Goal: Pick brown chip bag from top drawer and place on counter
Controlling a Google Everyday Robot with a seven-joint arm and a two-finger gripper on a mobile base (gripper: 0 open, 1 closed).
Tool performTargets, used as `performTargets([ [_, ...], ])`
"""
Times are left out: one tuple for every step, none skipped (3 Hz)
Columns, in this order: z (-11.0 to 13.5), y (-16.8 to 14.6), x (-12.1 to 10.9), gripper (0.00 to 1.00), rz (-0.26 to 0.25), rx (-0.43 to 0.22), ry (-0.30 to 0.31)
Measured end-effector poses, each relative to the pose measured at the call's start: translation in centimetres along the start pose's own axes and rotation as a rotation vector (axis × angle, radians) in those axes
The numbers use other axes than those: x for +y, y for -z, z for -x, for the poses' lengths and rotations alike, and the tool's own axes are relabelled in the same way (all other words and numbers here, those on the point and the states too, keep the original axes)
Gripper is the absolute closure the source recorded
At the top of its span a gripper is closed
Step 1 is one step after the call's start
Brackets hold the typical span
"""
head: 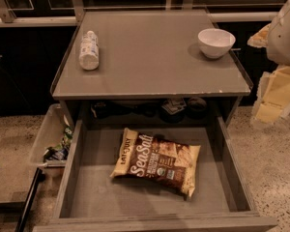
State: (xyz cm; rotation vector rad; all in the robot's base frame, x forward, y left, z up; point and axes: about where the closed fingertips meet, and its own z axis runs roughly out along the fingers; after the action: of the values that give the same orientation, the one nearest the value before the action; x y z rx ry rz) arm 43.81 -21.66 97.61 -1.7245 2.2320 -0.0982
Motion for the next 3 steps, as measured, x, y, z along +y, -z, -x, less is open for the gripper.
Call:
performTargets([
  [0.0,0.0,0.0,0.0,-0.002,-0.001,-0.001],
  [-0.3,-2.6,1.1,0.0,0.033,-0.006,-0.022],
  [-0.7,-6.5,2.9,0.0,0.067,-0.028,-0.012],
])
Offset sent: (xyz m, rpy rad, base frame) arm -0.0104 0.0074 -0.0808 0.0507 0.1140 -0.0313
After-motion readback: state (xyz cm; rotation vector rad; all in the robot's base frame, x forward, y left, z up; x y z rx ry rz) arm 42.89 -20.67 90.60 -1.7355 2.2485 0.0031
